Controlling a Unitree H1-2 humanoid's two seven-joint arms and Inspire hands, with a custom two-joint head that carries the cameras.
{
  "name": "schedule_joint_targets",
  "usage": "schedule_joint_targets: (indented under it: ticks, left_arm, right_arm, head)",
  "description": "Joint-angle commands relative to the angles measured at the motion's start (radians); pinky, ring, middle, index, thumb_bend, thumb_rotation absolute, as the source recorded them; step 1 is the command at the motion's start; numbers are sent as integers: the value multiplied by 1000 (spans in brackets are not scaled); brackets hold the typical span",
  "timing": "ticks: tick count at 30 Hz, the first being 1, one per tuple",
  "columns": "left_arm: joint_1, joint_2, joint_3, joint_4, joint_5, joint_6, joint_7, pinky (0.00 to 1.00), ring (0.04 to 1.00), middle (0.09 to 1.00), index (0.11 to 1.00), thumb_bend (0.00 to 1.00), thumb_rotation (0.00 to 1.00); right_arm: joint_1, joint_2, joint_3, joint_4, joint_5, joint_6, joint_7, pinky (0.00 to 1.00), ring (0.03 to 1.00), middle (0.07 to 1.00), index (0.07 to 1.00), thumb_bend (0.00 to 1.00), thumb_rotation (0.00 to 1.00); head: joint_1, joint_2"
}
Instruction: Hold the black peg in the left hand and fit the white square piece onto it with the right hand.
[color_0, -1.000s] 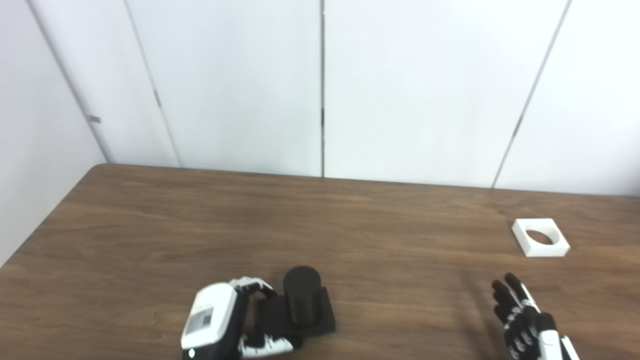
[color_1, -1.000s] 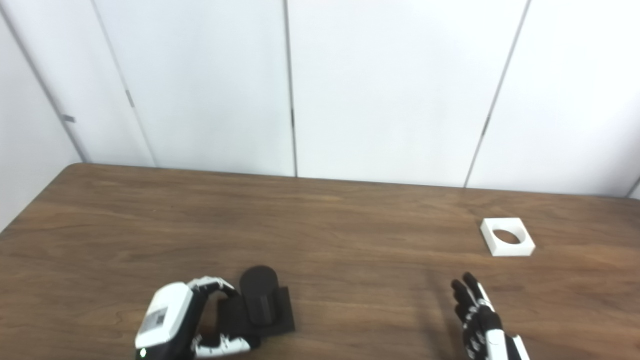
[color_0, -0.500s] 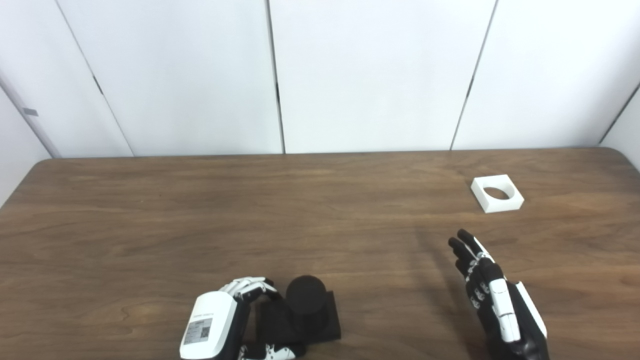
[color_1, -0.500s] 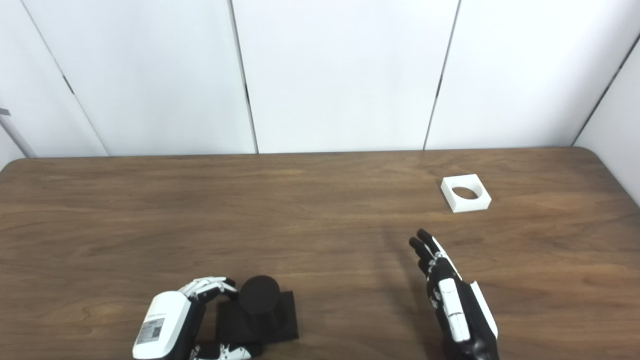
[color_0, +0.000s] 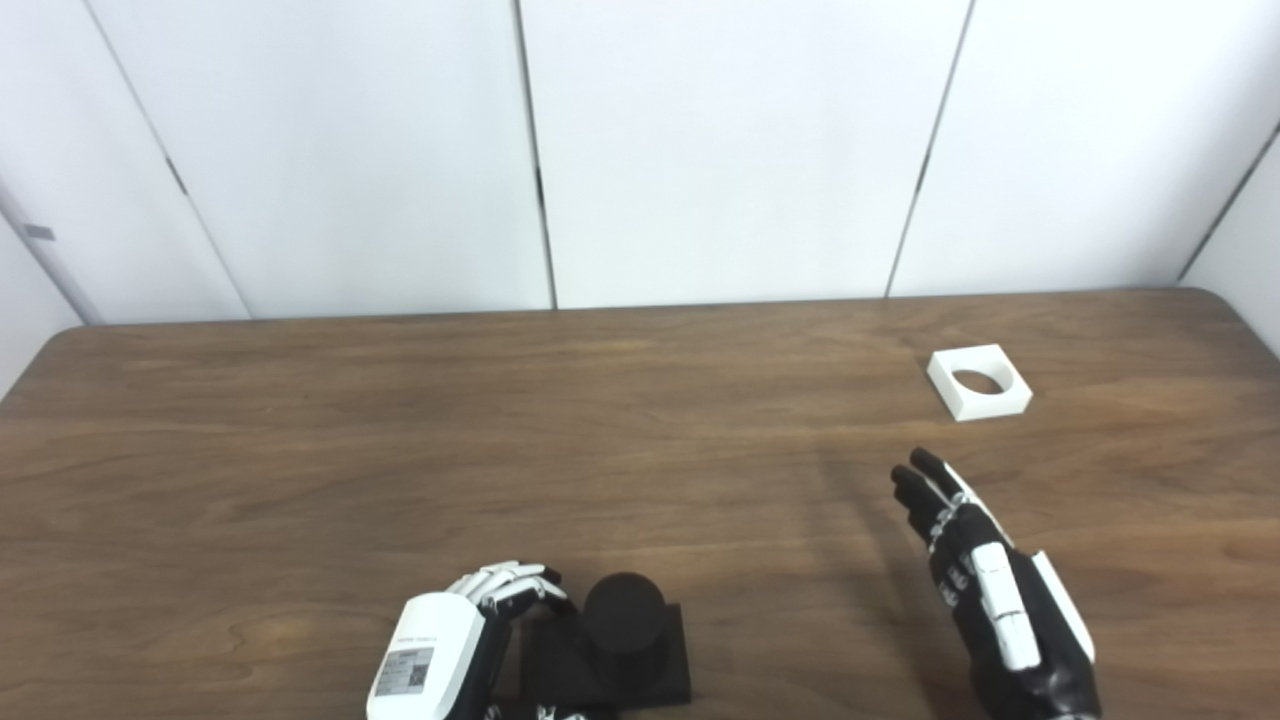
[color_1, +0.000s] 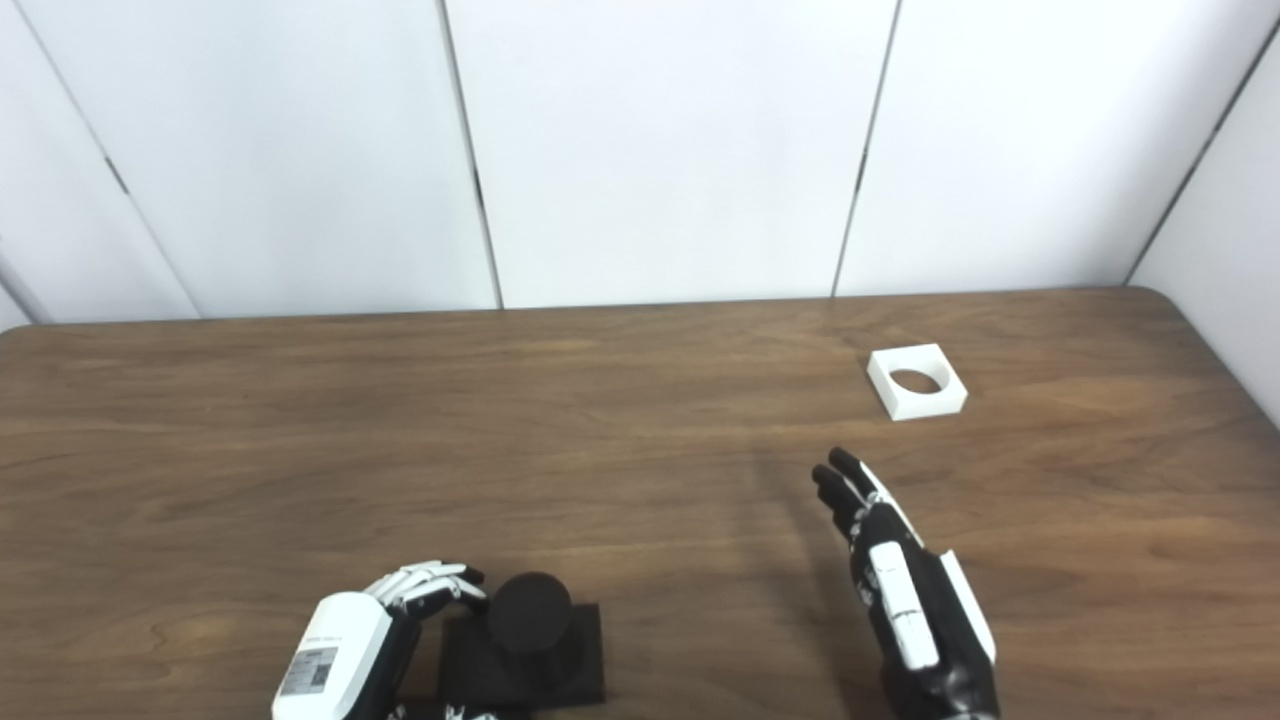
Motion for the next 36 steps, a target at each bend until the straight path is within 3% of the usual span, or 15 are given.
schedule_joint_targets:
  ticks: [1, 3, 6, 9, 12, 19, 24, 27, 31, 36]
  left_arm:
    - [-9, 3, -10, 17, -9, -11, -30, 740, 776, 739, 488, 511, 45]
    - [-10, 1, -10, 21, -12, -6, -38, 725, 772, 736, 487, 512, 45]
    - [-11, 0, -12, 25, -13, -1, -47, 700, 770, 736, 487, 513, 44]
    - [-11, -2, -14, 29, -16, 2, -52, 706, 772, 741, 487, 513, 43]
    - [-12, -3, -16, 32, -16, 7, -56, 703, 774, 744, 487, 513, 43]
    - [-13, -6, -15, 41, -14, 10, -54, 705, 777, 747, 487, 515, 43]
    - [-17, -5, -14, 47, -12, 12, -53, 717, 779, 749, 487, 515, 43]
    - [-16, -4, -13, 49, -17, 2, -45, 715, 776, 746, 487, 515, 42]
    - [-17, -5, -13, 52, -19, -4, -40, 714, 774, 743, 487, 515, 42]
    - [-14, -5, -12, 51, -22, -2, -42, 713, 776, 745, 487, 515, 42]
  right_arm:
    - [-23, 16, -16, -57, -17, 8, -6, 988, 915, 884, 890, 485, 823]
    - [-44, -10, -33, -72, -30, 21, -4, 991, 910, 884, 900, 466, 809]
    - [-89, -53, -69, -90, -60, 56, -5, 969, 911, 899, 905, 425, 710]
    - [-148, -113, -107, -106, -155, 102, -3, 923, 886, 857, 878, 475, 571]
    - [-208, -162, -147, -116, -140, 169, 11, 948, 900, 856, 874, 502, 458]
    - [-338, -341, -148, -80, -288, 262, 88, 873, 898, 890, 883, 582, 295]
    - [-454, -499, -72, -5, -477, 322, 172, 924, 927, 901, 863, 686, 283]
    - [-524, -572, -20, 52, -564, 319, 219, 888, 939, 917, 849, 753, 252]
    - [-619, -622, 42, 144, -641, 311, 274, 874, 967, 933, 834, 828, 151]
    - [-728, -672, 132, 267, -736, 289, 353, 982, 1000, 960, 829, 922, 109]
  head:
    - [-4, -1]
    - [-11, -2]
    - [-20, -6]
    - [-26, -8]
    - [-31, -14]
    - [-37, -19]
    - [-63, -27]
    - [-75, -28]
    - [-75, -28]
    - [-81, -27]
